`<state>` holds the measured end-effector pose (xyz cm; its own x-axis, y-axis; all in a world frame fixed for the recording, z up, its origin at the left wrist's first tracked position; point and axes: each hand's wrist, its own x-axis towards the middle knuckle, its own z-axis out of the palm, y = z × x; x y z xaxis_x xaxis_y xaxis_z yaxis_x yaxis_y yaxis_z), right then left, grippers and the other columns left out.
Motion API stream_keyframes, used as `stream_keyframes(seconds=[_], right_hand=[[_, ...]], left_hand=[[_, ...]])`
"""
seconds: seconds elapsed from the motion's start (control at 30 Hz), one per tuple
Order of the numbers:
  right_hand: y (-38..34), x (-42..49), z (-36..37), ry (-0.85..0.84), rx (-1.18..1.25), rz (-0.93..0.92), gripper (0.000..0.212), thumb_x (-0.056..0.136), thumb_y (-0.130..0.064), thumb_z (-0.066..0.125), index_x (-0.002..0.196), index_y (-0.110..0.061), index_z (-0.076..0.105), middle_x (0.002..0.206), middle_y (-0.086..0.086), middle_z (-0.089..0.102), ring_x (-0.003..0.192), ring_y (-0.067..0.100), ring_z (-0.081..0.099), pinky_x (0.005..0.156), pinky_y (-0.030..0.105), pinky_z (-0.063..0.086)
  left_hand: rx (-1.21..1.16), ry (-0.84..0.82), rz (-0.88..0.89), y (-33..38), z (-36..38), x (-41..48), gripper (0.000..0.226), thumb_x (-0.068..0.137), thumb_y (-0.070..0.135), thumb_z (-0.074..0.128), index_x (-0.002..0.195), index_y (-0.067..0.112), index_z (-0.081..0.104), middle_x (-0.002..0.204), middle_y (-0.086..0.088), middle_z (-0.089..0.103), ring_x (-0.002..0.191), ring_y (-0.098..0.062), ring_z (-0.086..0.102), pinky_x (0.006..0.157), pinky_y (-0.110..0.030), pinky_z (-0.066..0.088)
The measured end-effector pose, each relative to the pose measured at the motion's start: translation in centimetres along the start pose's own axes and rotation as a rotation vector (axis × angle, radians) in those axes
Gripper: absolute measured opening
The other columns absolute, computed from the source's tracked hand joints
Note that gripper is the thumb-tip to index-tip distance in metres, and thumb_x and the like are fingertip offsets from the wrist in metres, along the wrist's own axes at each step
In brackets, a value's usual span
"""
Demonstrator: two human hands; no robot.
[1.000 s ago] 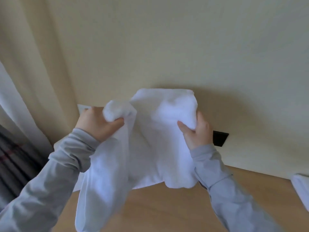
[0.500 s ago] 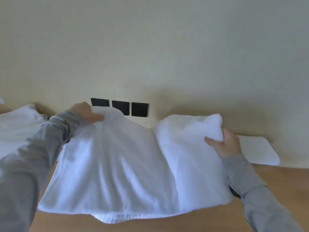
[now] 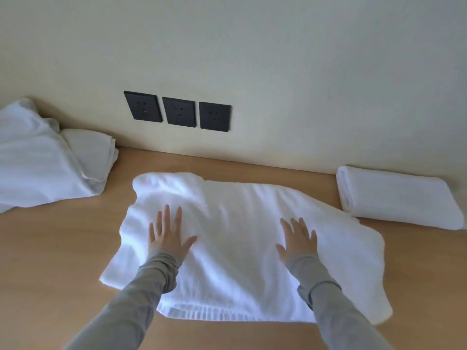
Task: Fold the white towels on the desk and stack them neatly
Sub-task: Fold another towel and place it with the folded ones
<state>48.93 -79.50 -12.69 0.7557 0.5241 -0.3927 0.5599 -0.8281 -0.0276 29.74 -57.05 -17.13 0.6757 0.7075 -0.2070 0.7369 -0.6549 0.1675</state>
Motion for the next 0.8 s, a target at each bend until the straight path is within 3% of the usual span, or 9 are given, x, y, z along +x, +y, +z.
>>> stream_keyframes(seconds=[0.07,0.17,0.3,0.37,0.43,0.6,0.67,0.73,0.8], right_hand=[[-3.3,0.5,0.8,-0.014,0.047,-0.140,0.060,0.097,-0.034,0.040,0.148,-0.023,0.011,0.157,0.000,0.009,0.145,0.020,0.003,0.117,0.041,0.010],[-8.7,0.5,1.6,0.059,0.102,-0.353,0.051,0.096,-0.028,0.042,0.144,-0.019,0.026,0.148,0.002,0.029,0.136,0.021,0.026,0.109,0.036,0.027],[-17.3,-2.2,3.5,0.170,0.098,-0.701,0.030,0.091,-0.023,0.047,0.118,-0.012,0.052,0.115,0.008,0.051,0.107,0.028,0.048,0.087,0.035,0.039],[-21.5,-4.3,5.1,0.213,0.061,-0.868,0.023,0.076,-0.026,0.064,0.097,-0.016,0.062,0.094,0.002,0.058,0.086,0.022,0.057,0.072,0.029,0.046],[-25.3,-6.0,6.7,0.217,-0.064,-0.956,0.028,0.057,-0.037,0.076,0.082,-0.027,0.066,0.079,-0.009,0.061,0.071,0.012,0.059,0.060,0.019,0.046],[-30.3,-6.7,9.1,0.072,-0.139,-0.806,0.058,0.048,-0.060,0.080,0.088,-0.020,0.068,0.084,-0.005,0.066,0.078,0.015,0.063,0.068,0.024,0.051],[-31.1,-6.5,9.4,0.062,-0.164,-0.718,0.074,0.030,-0.068,0.080,0.083,-0.018,0.070,0.077,-0.006,0.065,0.069,0.015,0.064,0.061,0.026,0.053],[-31.6,-6.6,9.6,0.085,-0.122,-0.682,0.075,0.024,-0.068,0.080,0.079,-0.019,0.068,0.073,-0.007,0.063,0.063,0.015,0.061,0.055,0.027,0.051],[-31.6,-6.6,9.6,0.151,-0.063,-0.687,0.057,0.041,-0.057,0.083,0.082,-0.021,0.067,0.073,-0.007,0.061,0.063,0.016,0.059,0.054,0.027,0.049]], left_hand=[[-0.117,0.086,-0.051,-1.2,0.9,-1.5,0.084,0.084,0.068,0.025,0.149,0.024,-0.005,0.158,-0.004,-0.009,0.145,-0.025,0.001,0.116,-0.041,0.011],[-0.375,0.188,-0.282,-4.2,0.7,-2.3,0.081,0.086,0.059,0.044,0.149,0.026,0.005,0.157,-0.006,0.007,0.142,-0.029,0.014,0.112,-0.044,0.021],[-0.524,0.093,-0.543,-9.8,0.5,-1.7,0.080,0.083,0.057,0.052,0.146,0.020,0.019,0.135,-0.015,0.041,0.125,-0.035,0.036,0.103,-0.046,0.032],[-0.550,0.017,-0.552,-11.9,0.4,-1.3,0.065,0.080,0.056,0.059,0.128,0.015,0.042,0.115,-0.010,0.051,0.117,-0.033,0.042,0.097,-0.044,0.038],[-0.571,-0.049,-0.507,-13.4,0.0,-0.9,0.049,0.078,0.051,0.065,0.107,0.014,0.052,0.098,-0.004,0.052,0.106,-0.031,0.048,0.089,-0.039,0.042],[-0.630,-0.286,-0.512,-15.3,-0.6,-0.2,0.048,0.074,0.036,0.073,0.113,0.014,0.057,0.108,-0.004,0.062,0.100,-0.023,0.057,0.083,-0.027,0.044],[-0.659,-0.341,-0.555,-15.7,-0.8,-0.2,0.047,0.069,0.032,0.076,0.108,0.016,0.058,0.103,-0.002,0.062,0.093,-0.021,0.057,0.078,-0.025,0.043],[-0.690,-0.373,-0.570,-15.9,-1.1,-0.2,0.041,0.065,0.031,0.076,0.099,0.018,0.057,0.095,0.001,0.060,0.086,-0.019,0.055,0.072,-0.024,0.043],[-0.752,-0.411,-0.573,-16.2,-1.4,-0.2,0.033,0.065,0.028,0.075,0.091,0.019,0.057,0.091,0.000,0.061,0.080,-0.019,0.057,0.067,-0.024,0.045]])
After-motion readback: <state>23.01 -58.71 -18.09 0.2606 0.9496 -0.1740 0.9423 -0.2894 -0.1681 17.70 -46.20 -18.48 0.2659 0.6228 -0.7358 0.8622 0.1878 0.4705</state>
